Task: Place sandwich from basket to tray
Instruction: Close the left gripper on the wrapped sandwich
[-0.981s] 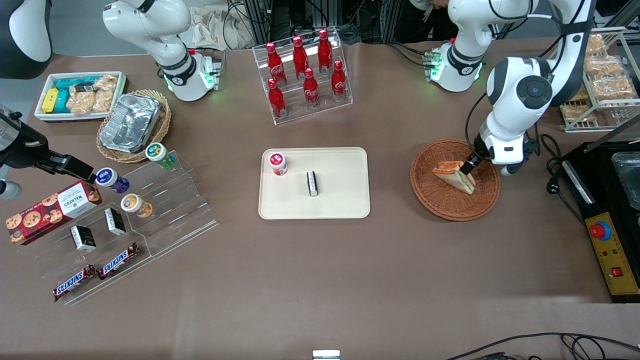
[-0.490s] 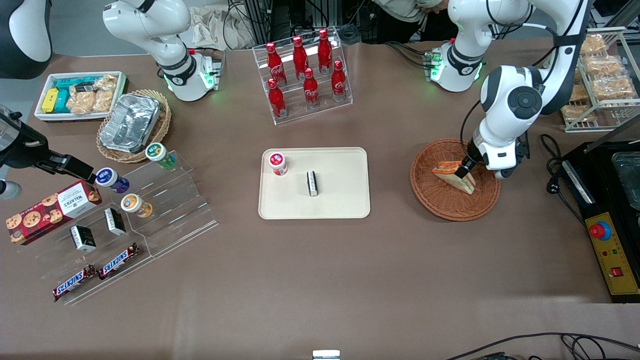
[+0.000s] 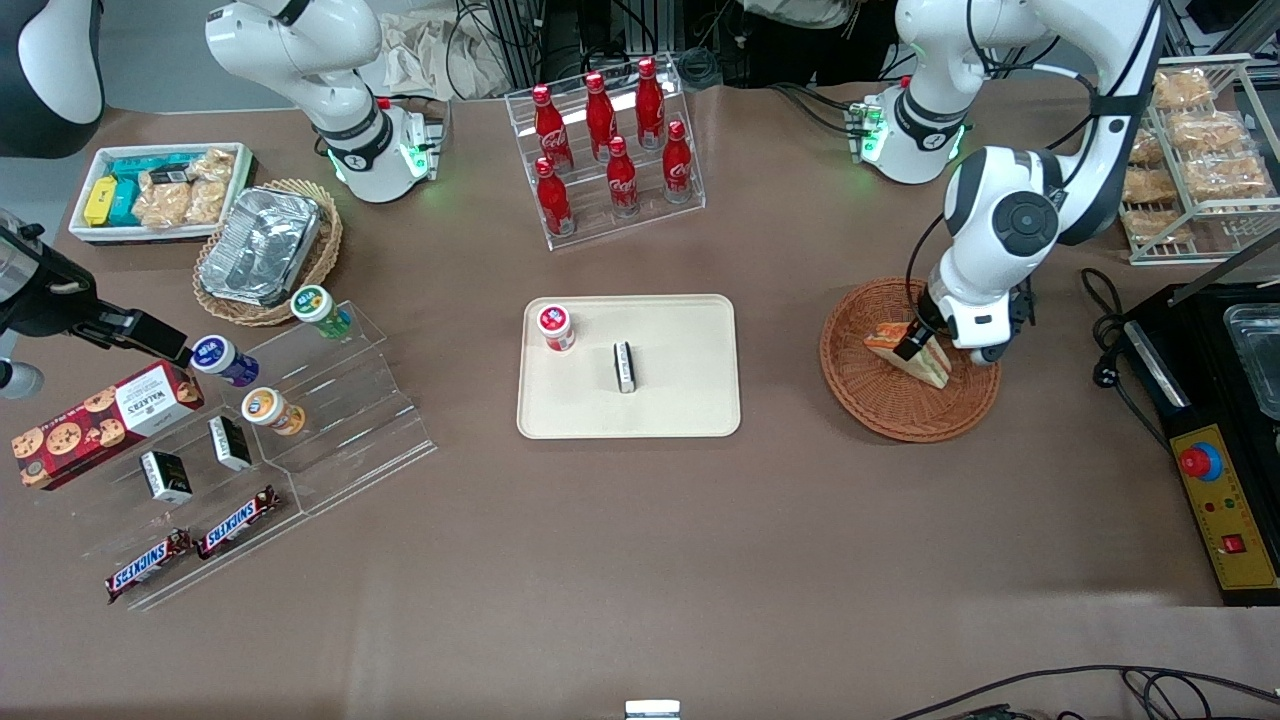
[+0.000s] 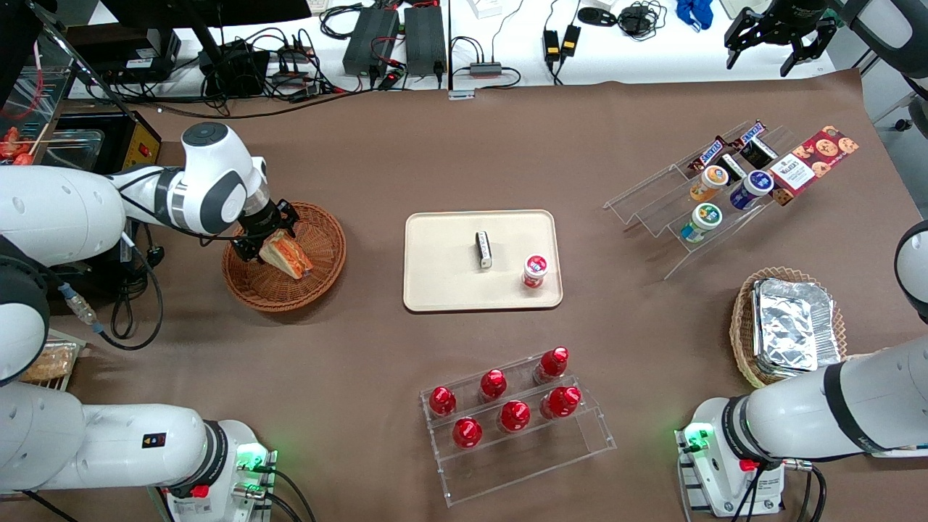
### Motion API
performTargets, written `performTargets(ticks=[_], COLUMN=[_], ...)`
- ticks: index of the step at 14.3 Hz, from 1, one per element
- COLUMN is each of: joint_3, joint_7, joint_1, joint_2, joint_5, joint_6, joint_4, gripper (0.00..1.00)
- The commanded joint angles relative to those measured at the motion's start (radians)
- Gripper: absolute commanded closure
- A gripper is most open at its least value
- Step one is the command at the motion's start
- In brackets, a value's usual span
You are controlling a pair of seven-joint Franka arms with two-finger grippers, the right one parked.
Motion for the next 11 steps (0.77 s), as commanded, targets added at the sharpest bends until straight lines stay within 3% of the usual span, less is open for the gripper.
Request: performTargets(ticks=[1, 9, 11], joint_3=[-0.002, 0.003, 0.004], joint_7=[-0.048, -0.049, -0.051], joint_1=[-0.006, -0.003, -0.003], joint_2=[0.035, 0.044, 0.044], joint_5=[0.012, 0.044, 0.042], joint_6=[0.024, 0.024, 0.024], joint_4=[0.017, 0.020, 0.021], gripper=[0.08, 0.25, 0.42])
